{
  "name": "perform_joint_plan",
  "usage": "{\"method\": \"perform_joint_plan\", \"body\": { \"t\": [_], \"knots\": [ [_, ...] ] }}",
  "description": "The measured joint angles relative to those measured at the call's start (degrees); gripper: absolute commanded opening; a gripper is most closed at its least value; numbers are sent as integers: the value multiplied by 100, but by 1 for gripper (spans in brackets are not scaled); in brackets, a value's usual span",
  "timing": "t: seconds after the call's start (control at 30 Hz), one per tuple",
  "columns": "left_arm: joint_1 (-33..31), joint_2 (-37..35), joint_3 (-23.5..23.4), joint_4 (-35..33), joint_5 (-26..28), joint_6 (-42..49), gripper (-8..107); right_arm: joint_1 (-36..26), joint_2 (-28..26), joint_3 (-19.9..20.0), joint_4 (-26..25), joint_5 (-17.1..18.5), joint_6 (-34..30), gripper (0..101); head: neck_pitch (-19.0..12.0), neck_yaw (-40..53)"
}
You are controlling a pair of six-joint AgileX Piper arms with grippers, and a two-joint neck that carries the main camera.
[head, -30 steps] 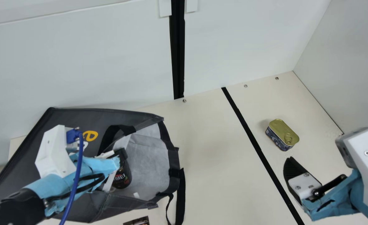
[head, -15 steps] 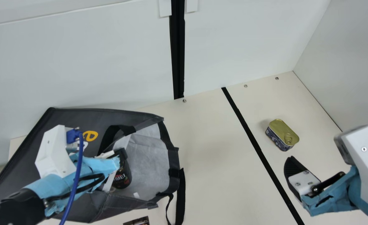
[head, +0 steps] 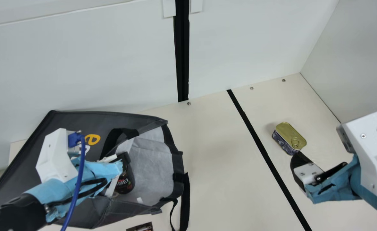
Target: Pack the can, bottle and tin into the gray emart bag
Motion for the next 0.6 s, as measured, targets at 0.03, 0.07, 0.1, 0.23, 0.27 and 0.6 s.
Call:
{"method": "perform_joint_plan", "body": {
  "t": [0.03,0.07,0.1,0.23,0.27,0.6],
  "knots": [
    [0,0,0,0,0,0,10,67,41,3,-82,-24,71,91,0,-9],
    [0,0,0,0,0,0,10,153,78,7,-175,-44,168,91,0,0],
    [0,0,0,0,0,0,10,243,120,7,-273,-51,269,91,0,-9],
    [0,0,0,0,0,0,10,595,272,7,-624,-90,669,91,0,0],
    [0,0,0,0,0,0,10,668,303,7,-724,-90,782,91,0,-9],
    [0,0,0,0,0,0,10,1507,687,32,-1520,-129,1758,91,0,0]
  ]
}}
